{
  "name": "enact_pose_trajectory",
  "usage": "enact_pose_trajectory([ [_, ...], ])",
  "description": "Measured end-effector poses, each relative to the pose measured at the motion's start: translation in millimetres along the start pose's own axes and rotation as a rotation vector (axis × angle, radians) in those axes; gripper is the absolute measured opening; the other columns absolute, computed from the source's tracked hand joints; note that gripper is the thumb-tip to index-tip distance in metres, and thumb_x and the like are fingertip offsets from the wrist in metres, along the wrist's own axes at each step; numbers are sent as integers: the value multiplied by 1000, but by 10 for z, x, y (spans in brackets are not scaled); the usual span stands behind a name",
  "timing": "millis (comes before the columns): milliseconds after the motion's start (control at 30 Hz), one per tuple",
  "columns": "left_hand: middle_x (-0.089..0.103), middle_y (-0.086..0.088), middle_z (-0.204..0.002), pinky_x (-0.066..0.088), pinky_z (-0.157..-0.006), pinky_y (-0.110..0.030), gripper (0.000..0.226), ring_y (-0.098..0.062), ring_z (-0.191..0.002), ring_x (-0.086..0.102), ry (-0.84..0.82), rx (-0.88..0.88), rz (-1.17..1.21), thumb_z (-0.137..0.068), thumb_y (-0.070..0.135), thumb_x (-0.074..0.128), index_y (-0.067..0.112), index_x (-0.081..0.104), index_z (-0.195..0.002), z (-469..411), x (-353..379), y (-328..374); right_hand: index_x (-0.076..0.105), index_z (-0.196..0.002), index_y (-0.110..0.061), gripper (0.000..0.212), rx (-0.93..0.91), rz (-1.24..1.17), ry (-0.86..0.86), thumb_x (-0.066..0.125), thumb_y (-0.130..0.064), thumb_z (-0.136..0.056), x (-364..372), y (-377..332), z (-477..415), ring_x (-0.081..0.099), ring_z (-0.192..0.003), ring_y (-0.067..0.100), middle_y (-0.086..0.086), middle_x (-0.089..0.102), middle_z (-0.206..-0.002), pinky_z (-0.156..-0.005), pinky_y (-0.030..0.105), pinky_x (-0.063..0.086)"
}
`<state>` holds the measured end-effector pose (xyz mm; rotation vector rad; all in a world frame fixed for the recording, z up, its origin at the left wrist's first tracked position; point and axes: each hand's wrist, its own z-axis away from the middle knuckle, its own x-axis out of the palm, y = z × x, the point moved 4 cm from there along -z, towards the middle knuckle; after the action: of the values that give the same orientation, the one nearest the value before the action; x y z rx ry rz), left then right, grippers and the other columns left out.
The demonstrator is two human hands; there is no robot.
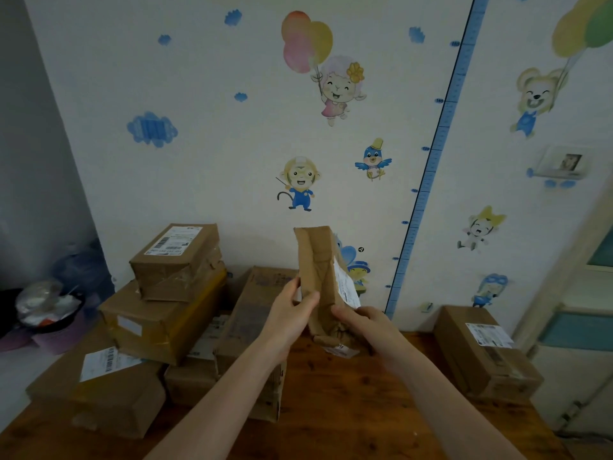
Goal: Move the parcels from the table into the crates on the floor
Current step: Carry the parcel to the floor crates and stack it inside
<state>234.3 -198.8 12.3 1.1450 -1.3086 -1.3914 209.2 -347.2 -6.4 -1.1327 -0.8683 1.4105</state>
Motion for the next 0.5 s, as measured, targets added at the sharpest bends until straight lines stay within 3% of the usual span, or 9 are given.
enact_pose_trajectory([
  [133, 55, 11, -110, 48, -74, -18, 30, -4, -100, 55, -66, 42, -65, -96, 18, 51, 32, 46, -122, 48, 108, -12, 54, -122, -8, 68, -73, 30, 45, 63, -57, -75, -6, -49, -20, 60, -96, 12, 5, 63, -115, -66, 16, 47],
  [233, 57, 9, -116, 45, -68, -12, 33, -3, -105, 55, -105, 64, -97, -93, 11, 54, 39, 46, -109, 58, 183, 3, 51, -120, -16, 41, -170, -70, 82, 62, -40, -87, 4, -132, 9, 55, -87, 2, -1, 60, -107, -57, 11, 42],
  [300, 61, 7, -113, 45, -64, -10, 36, -2, -98, 59, -105, 60, -104, -90, 11, 59, 37, 46, -112, 56, 178, 41, 48, -124, -22, 33, -219, -74, 79, 56, -31, -93, 10, -122, 6, 56, -89, 3, -2, 61, -105, -59, 16, 46],
  [400, 59, 12, -108, 45, -66, -16, 49, -4, -94, 59, -115, 70, -87, -89, 27, 63, 42, 37, -127, 45, 176, 80, 55, -119, -25, 22, -290, -57, 73, 50, -23, -98, 23, -105, 28, 65, -91, 10, 0, 67, -104, -64, 22, 52],
  [500, 55, 14, -114, 42, -64, -17, 38, -4, -95, 56, -118, 50, -73, -91, 42, 58, 44, 40, -124, 40, 189, 68, 58, -106, -31, 21, -349, -45, 78, 48, -14, -98, 30, -101, 57, 67, -88, 8, -2, 69, -99, -62, 16, 53],
])
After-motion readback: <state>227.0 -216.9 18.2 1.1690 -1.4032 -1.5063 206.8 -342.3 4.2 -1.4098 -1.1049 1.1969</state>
